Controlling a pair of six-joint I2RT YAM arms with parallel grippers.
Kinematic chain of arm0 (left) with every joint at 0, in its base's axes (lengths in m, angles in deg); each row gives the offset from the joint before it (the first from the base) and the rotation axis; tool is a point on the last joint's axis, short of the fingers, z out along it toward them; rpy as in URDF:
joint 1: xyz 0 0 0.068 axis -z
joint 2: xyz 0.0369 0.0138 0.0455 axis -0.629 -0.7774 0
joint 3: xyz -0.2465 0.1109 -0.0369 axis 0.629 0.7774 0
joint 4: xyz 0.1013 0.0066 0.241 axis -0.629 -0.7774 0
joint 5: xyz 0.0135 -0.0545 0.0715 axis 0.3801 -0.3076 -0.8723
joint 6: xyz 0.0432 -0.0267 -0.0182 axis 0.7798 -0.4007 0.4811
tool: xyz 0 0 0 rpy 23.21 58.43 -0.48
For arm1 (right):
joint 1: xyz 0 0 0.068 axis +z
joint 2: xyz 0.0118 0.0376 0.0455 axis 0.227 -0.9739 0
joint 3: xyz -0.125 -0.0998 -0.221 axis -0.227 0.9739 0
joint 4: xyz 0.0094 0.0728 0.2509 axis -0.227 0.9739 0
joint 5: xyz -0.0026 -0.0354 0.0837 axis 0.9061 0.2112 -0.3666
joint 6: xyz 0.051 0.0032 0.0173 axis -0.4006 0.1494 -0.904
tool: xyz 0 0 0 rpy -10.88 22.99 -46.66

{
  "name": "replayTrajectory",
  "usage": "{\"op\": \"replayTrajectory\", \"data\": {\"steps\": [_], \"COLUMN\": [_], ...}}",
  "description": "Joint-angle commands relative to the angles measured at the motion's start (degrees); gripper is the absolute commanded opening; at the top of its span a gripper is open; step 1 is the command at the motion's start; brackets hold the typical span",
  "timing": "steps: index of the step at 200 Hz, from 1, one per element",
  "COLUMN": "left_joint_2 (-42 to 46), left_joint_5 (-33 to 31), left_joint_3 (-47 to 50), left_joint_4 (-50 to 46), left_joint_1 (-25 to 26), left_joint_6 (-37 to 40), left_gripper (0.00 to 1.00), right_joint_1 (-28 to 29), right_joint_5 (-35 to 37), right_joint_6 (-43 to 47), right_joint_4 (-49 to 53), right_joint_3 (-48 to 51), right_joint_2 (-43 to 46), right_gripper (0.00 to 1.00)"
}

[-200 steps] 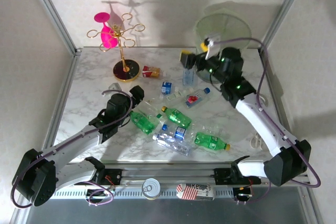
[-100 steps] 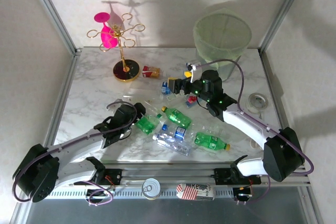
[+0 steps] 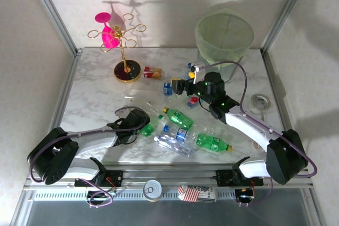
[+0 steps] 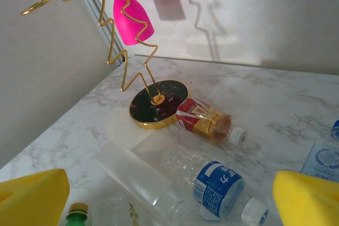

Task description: Put the plastic bottles in the bin

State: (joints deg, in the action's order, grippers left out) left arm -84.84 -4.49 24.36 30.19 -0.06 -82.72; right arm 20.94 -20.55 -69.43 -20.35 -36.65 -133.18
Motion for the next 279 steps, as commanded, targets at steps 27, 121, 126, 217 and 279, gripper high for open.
{"op": "replayTrajectory", "data": {"steps": [27, 121, 126, 217, 279], "left_joint_2": [0.63, 20.21, 20.00, 1.36, -0.10], "left_joint_5": [-3.14, -16.75, -16.92, 0.79, 8.86], "left_joint_3": [0.44, -0.53, -0.58, -9.70, -9.39], "left_joint_4": [0.01, 17.41, 20.32, 43.24, 46.87], "left_joint_1": [0.48, 0.39, 0.33, -3.13, -3.08], "left_joint_6": [-3.08, 3.09, 3.32, -0.67, -0.94], "left_gripper": [0.69, 0.56, 0.56, 0.59, 0.58], "right_joint_1": [0.48, 0.49, 0.55, 4.42, 4.52], "right_joint_5": [0.45, -10.72, -12.15, -26.62, -29.64], "right_joint_6": [1.29, 1.41, 1.22, -5.48, -9.66], "right_joint_4": [-1.42, -4.42, -4.92, -13.58, -19.56], "right_joint_3": [0.98, 0.32, 0.21, 0.00, -0.24], "right_joint_2": [0.68, -0.34, -0.56, -7.75, -12.91], "right_gripper": [0.99, 0.99, 0.99, 0.94, 0.91]}}
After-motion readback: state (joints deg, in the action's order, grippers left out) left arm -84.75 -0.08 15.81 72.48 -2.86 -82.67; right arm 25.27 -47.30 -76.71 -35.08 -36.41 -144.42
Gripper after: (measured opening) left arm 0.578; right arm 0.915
